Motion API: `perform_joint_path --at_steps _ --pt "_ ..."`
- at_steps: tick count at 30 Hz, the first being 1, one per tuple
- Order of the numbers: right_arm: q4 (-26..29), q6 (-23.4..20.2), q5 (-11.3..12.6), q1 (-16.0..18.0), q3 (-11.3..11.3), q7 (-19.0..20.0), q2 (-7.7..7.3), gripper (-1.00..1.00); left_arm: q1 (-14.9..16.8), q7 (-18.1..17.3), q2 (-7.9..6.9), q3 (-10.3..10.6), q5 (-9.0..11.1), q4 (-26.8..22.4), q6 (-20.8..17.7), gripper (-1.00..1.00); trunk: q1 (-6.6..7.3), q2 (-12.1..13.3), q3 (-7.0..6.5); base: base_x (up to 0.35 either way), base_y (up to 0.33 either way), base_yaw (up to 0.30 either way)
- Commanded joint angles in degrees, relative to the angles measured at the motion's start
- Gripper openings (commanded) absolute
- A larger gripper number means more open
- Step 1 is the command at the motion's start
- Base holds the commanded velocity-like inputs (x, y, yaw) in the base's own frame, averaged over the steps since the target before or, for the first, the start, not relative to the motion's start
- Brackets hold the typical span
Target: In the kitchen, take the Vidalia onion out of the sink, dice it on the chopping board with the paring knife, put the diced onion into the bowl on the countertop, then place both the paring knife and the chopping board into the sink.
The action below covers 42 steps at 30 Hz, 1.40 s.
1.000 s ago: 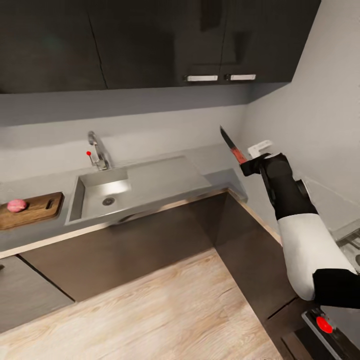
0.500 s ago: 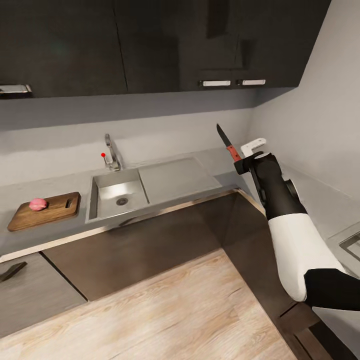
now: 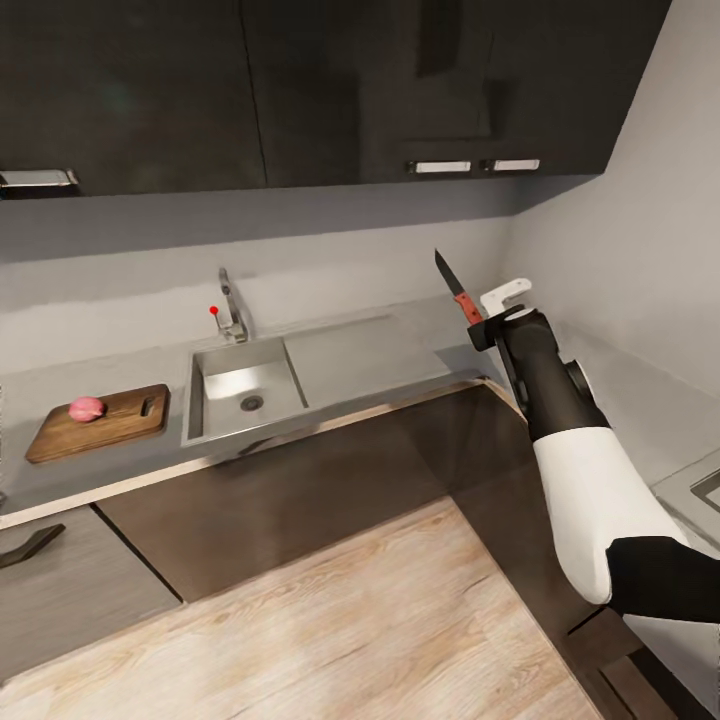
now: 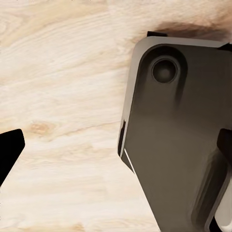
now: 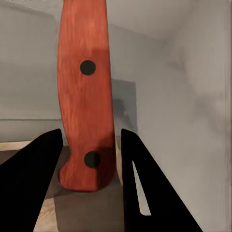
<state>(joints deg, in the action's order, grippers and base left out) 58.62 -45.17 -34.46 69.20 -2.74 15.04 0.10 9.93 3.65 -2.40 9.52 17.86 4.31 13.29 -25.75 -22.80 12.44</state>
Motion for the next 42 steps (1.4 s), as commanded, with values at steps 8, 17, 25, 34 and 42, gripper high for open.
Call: perform_joint_path --at_steps 8,17,25,34,42 --pt "-3.5 -0.1 -1.9 0.0 -13.0 -11.0 3.51 -1.0 0.1 0.0 0.02 0.5 0.3 0.2 0.4 1.0 -0.03 -0.1 0.11 -0.107 0.213 0.0" --pt "-7.6 0.0 -2.0 0.1 -18.3 -17.1 7.84 -1.0 0.1 0.0 0.02 0.5 0.3 0.2 0.3 1.0 -0.03 -0.1 0.11 -0.204 0.236 0.0" --pt "-10.1 0.2 -1.9 0.1 -19.9 -18.1 9.28 -1.0 0.1 0.0 0.02 0.5 0.3 0.2 0.3 1.0 -0.03 -0.1 0.11 -0.236 0.213 0.0" --pt "-12.2 0.3 -1.9 0.0 -20.1 -18.1 9.9 -1.0 0.1 0.0 0.02 0.5 0.3 0.2 0.3 1.0 -0.03 -0.1 0.11 -0.24 0.201 0.0" --pt "-12.4 0.2 -1.9 0.1 -25.8 -18.1 9.9 -1.0 0.1 0.0 0.02 0.5 0.3 0.2 0.4 1.0 -0.03 -0.1 0.11 -0.086 0.211 0.0"
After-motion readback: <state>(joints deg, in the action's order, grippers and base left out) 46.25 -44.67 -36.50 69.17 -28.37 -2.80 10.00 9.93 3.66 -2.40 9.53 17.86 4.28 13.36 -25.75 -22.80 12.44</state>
